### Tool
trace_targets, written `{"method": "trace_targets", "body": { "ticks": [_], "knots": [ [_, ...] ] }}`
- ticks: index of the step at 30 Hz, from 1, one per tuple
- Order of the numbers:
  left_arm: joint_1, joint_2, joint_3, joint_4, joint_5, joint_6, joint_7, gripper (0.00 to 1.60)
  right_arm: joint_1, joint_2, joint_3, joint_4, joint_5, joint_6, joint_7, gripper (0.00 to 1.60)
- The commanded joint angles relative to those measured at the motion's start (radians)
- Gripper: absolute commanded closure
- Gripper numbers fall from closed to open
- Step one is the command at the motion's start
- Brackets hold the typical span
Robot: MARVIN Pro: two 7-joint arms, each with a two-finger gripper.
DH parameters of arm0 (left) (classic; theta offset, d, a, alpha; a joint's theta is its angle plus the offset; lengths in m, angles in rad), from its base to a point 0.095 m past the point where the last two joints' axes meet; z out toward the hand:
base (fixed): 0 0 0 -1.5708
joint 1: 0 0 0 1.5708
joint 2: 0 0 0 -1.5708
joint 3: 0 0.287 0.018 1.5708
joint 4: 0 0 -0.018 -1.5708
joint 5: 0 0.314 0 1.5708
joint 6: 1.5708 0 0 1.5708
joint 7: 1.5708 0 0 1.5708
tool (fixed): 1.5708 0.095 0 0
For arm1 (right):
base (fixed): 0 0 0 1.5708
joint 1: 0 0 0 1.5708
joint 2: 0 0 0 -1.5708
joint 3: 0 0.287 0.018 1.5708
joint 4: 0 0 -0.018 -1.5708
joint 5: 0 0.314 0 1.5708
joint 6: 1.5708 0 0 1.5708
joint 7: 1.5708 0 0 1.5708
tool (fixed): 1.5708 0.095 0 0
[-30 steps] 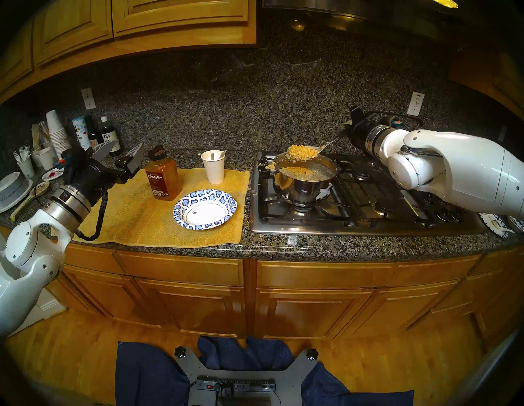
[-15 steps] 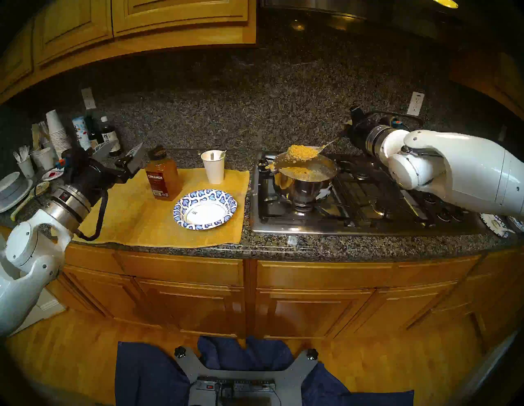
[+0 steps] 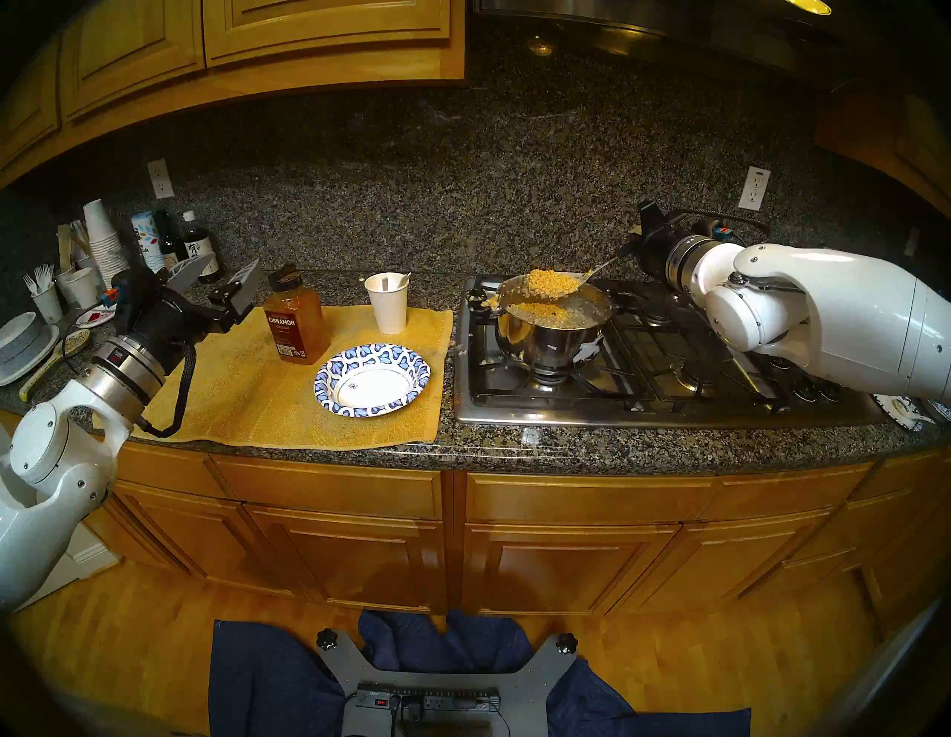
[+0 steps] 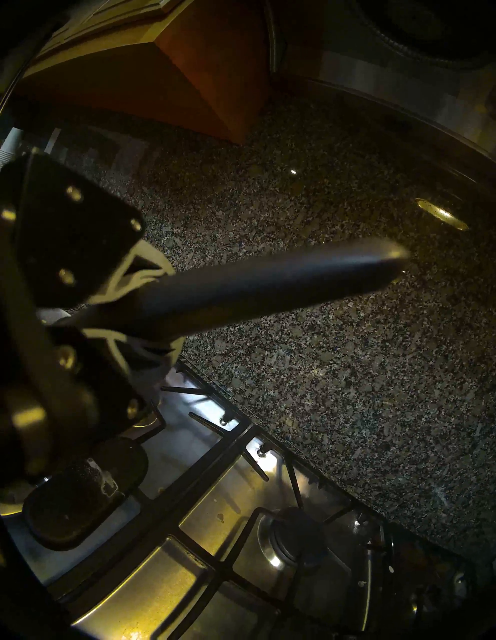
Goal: Scoop oatmeal into bowl, add cinnamon, and put a spoon inside bowl
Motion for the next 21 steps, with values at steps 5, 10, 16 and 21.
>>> {"method": "trace_targets", "body": {
  "ticks": [5,10,16,21],
  "knots": [
    [-0.017,0.000,-0.023,-0.012,0.002,-0.013,-0.002,0.00,0.044,-0.007,0.044,0.001,-0.002,-0.008,0.023,1.60],
    [-0.017,0.000,-0.023,-0.012,0.002,-0.013,-0.002,0.00,0.044,-0.009,0.044,0.001,-0.003,-0.006,0.022,1.60],
    [-0.017,0.000,-0.023,-0.012,0.002,-0.013,-0.002,0.00,0.045,-0.010,0.043,0.001,-0.003,-0.004,0.020,1.60],
    [-0.017,0.000,-0.023,-0.012,0.002,-0.013,-0.002,0.00,0.045,-0.011,0.042,0.002,-0.004,-0.003,0.020,1.60]
  ]
}}
